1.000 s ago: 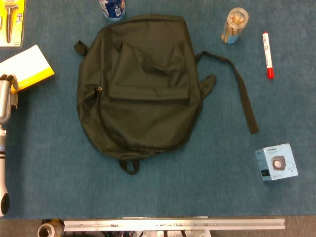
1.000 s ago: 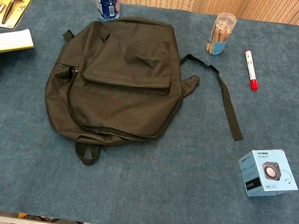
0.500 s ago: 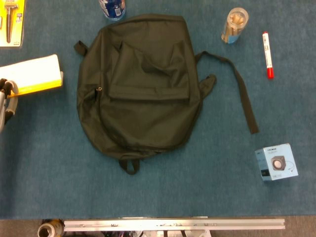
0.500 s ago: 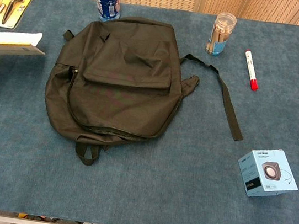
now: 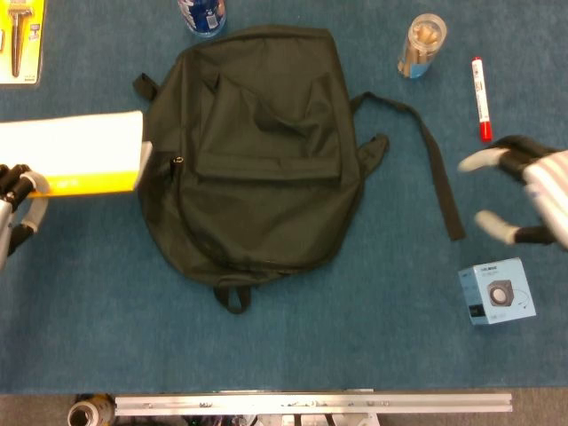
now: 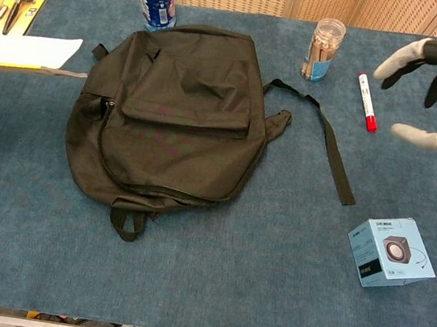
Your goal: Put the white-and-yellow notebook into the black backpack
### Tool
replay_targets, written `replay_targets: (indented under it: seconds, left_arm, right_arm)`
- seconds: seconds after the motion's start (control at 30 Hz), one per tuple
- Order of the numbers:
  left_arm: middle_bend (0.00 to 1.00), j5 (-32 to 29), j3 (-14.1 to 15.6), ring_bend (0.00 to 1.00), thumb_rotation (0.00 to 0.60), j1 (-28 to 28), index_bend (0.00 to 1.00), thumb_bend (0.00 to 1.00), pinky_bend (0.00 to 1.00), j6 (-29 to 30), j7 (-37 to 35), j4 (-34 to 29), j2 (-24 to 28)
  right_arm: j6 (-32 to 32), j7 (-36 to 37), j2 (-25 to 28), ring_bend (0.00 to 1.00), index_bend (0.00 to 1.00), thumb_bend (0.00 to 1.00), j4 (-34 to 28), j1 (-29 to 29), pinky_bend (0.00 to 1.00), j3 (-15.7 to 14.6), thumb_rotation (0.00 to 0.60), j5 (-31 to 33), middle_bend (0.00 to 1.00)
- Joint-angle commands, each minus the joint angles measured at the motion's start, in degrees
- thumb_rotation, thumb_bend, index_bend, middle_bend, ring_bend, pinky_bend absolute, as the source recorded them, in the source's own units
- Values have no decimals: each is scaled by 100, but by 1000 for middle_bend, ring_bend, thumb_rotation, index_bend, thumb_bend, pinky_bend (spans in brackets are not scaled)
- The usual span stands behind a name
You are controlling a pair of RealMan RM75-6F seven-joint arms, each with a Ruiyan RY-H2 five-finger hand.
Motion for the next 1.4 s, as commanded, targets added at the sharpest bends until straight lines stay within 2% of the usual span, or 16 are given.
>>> replay_targets:
  seconds: [0.03,0.13,0.3,0.53,0.63,0.87,1.4]
  left_arm:
    - [620,194,101,580,600,36,573,353,682,125,173,-235,135]
    - [620,291,144,579,600,58,573,353,682,178,262,-373,187]
    - [620,415,186,579,600,117,572,353,682,286,330,-532,263]
    - [620,467,216,579,600,192,573,353,682,288,351,-521,272]
    - [620,492,221,579,600,212,573,352,682,299,342,-496,263]
    - [620,501,210,579,600,242,573,352,682,278,313,-415,263]
    - [620,455,173,579,600,307,574,353,682,211,237,-281,204]
  right_arm:
    - [-836,-434,-164,257,343,188,-505,592,435,131,600,626,398]
    - [-1192,-805,-455,257,343,120,-638,916,416,228,600,1142,398]
    - [-1543,-1679,-1181,258,343,85,-630,1561,416,337,600,2266,398]
    - [-1200,-3092,-2358,257,343,70,-324,2406,416,279,600,3848,398]
    - [-934,-3506,-2818,257,343,65,-149,2695,416,277,600,4344,398]
    - [-399,-4107,-3613,257,343,53,233,3078,416,237,600,4865,390]
    - [-50,-4672,-4757,257,343,49,1184,3521,416,169,600,5103,388]
